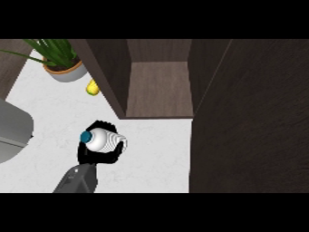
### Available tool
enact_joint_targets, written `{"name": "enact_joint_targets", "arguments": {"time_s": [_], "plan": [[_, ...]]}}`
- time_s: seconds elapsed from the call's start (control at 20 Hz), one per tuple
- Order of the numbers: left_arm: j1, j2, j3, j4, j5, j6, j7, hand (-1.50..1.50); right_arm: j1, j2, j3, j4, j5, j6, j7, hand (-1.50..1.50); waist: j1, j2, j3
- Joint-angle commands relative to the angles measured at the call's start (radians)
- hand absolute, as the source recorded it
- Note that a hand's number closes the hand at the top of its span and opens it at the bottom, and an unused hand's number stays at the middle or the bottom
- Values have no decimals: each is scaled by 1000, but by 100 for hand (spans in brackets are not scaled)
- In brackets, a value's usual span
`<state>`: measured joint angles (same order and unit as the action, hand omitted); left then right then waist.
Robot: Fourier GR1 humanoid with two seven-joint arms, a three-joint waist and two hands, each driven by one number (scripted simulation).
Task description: Pick up the bottled water, place it into the cabinet and close the cabinet
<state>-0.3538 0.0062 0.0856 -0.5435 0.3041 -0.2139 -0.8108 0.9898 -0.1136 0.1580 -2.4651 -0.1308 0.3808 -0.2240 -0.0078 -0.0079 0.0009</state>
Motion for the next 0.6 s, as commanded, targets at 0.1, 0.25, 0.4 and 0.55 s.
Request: {"name": "enact_joint_targets", "arguments": {"time_s": [0.1,0.25,0.4,0.55], "plan": [[6,-6,-233,-187,179,153,119,150,-6,-9,-30,-62,-86,9,21,-150,-3,-2,0],[-42,-6,-291,-296,140,328,172,150,9,-14,-32,-53,-79,17,26,-150,-2,-2,0],[-58,-6,-401,-392,166,452,238,150,32,-1,-8,-91,-86,14,34,-150,-9,-1,0],[-133,-6,-444,-425,187,562,294,150,-54,16,-31,-49,-91,-25,75,-150,-3,6,-1]]}}
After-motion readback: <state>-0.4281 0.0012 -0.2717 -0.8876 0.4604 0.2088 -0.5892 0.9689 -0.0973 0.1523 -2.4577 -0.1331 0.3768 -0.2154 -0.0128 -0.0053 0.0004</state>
